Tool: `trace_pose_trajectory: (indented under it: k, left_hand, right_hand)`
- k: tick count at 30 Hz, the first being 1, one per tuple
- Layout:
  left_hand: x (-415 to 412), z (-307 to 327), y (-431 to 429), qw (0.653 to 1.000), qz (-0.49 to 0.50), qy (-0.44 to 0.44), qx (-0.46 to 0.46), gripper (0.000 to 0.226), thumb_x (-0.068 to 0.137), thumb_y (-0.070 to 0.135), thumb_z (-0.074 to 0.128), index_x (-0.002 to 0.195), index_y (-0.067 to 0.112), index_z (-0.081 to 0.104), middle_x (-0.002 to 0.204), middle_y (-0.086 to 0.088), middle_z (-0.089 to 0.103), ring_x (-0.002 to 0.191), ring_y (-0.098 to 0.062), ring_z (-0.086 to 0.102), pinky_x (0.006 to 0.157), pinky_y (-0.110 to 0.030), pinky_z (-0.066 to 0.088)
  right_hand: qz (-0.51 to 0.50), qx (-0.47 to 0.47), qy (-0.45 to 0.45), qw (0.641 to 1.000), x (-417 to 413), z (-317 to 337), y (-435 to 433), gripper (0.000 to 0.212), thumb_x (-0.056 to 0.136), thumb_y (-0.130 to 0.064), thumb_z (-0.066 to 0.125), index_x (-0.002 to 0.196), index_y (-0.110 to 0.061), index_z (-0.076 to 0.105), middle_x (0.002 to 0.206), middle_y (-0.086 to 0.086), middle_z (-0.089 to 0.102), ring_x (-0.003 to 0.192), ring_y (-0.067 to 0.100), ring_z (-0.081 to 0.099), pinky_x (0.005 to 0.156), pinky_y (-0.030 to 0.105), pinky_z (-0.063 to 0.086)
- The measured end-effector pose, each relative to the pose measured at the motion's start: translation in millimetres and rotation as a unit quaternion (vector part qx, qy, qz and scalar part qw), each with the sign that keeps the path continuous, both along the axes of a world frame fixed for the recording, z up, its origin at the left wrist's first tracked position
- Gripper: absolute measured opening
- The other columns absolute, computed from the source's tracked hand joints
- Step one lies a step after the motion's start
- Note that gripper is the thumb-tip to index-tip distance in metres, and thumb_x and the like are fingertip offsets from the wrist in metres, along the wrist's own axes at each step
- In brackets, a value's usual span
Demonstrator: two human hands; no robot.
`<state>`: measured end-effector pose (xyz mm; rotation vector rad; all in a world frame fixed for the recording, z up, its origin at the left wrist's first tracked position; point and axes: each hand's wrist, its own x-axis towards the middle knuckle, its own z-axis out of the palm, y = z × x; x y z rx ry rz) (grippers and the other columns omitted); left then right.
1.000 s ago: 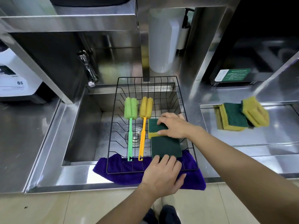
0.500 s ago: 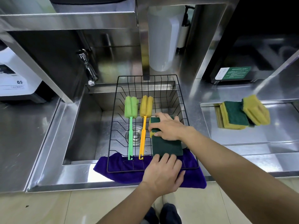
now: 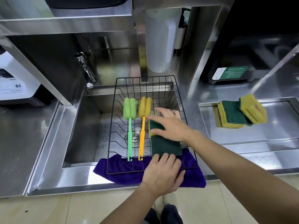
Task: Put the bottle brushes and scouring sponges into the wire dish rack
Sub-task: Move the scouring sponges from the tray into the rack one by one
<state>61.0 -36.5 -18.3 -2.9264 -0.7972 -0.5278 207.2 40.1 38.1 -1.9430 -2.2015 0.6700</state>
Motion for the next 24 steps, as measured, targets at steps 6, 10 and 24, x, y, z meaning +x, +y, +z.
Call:
trace_pose_trajectory:
  k: [6,10,24]
  left_hand:
    - [12,0,-4,1.0,0.003,0.03,-0.007,0.049,0.086,0.052,0.047,0.1,0.008,0.063,0.101,-0.01,0.064,0.09,-0.028,0.057,0.081,-0.041,0.043]
    - [29,2,-10,0.999,-0.001,0.038,-0.021,0.052,0.086,0.053,0.044,0.108,0.009,0.061,0.108,-0.011,0.064,0.095,-0.029,0.058,0.083,-0.044,0.04]
    - [32,-4,-10,1.0,-0.008,0.021,0.002,0.04,0.087,0.05,0.048,0.087,0.013,0.063,0.086,-0.006,0.065,0.068,-0.024,0.056,0.061,-0.036,0.044]
  right_hand:
    - [-0.181,0.136,-0.003,0.974,49,11,-15,0.049,0.093,-0.032,0.05,0.139,-0.019,0.041,0.138,0.005,0.047,0.129,0.023,0.042,0.1,0.037,0.026]
    - [-0.347,0.129,-0.049,0.927,93,-2,-35,0.049,0.092,-0.027,0.05,0.137,-0.012,0.04,0.137,0.011,0.047,0.128,0.029,0.041,0.102,0.041,0.028]
    - [-0.606,-0.017,-0.045,0.794,155,-29,-62,0.071,0.08,-0.04,0.064,0.13,-0.001,0.032,0.133,0.024,0.045,0.123,0.042,0.045,0.101,0.049,0.034]
